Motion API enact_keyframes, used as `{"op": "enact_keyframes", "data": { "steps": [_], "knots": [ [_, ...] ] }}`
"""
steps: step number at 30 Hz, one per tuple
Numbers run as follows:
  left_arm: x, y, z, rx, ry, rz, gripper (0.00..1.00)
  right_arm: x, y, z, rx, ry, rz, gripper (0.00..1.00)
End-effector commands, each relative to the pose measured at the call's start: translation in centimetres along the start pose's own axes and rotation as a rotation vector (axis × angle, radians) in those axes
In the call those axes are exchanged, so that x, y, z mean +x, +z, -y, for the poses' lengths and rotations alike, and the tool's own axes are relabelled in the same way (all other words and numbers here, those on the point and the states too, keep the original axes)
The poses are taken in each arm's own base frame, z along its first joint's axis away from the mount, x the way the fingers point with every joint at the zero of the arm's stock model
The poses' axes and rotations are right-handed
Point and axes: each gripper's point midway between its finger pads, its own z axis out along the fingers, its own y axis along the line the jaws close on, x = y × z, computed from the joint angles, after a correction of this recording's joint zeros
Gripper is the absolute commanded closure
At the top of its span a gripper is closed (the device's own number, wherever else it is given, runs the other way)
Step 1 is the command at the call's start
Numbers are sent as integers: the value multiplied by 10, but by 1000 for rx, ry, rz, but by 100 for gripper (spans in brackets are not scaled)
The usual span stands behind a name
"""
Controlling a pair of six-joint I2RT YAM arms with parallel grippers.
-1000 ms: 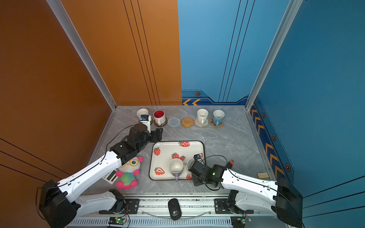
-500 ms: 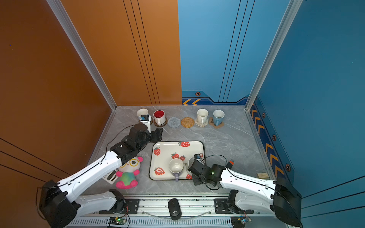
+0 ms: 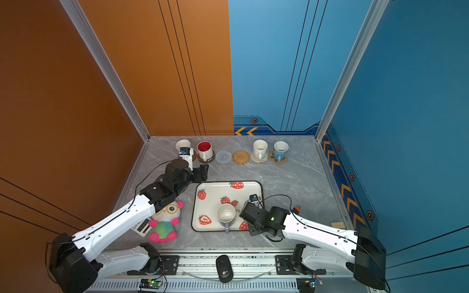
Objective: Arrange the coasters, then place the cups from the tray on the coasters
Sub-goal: 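Carry the speckled mug with the right gripper toward the woven rattan coaster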
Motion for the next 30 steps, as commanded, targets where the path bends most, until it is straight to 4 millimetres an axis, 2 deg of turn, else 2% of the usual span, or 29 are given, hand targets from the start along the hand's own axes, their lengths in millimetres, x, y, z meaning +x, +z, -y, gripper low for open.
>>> {"op": "enact_keyframes", "data": {
  "steps": [1, 10, 18, 30],
  "knots": [
    [-8, -8, 3, 3, 10, 25, 18, -24, -16, 10, 74, -17, 85, 100],
    [-8, -9, 0, -5, 21, 24, 18, -54, -33, 8, 71, -47, 128, 100],
    [-7, -8, -2, -10, 23, 21, 18, -78, -40, 11, 99, -85, 125, 100],
    [-1, -3, -8, -17, 22, 11, 18, -131, -55, 10, 118, -102, 197, 100]
  ]
}}
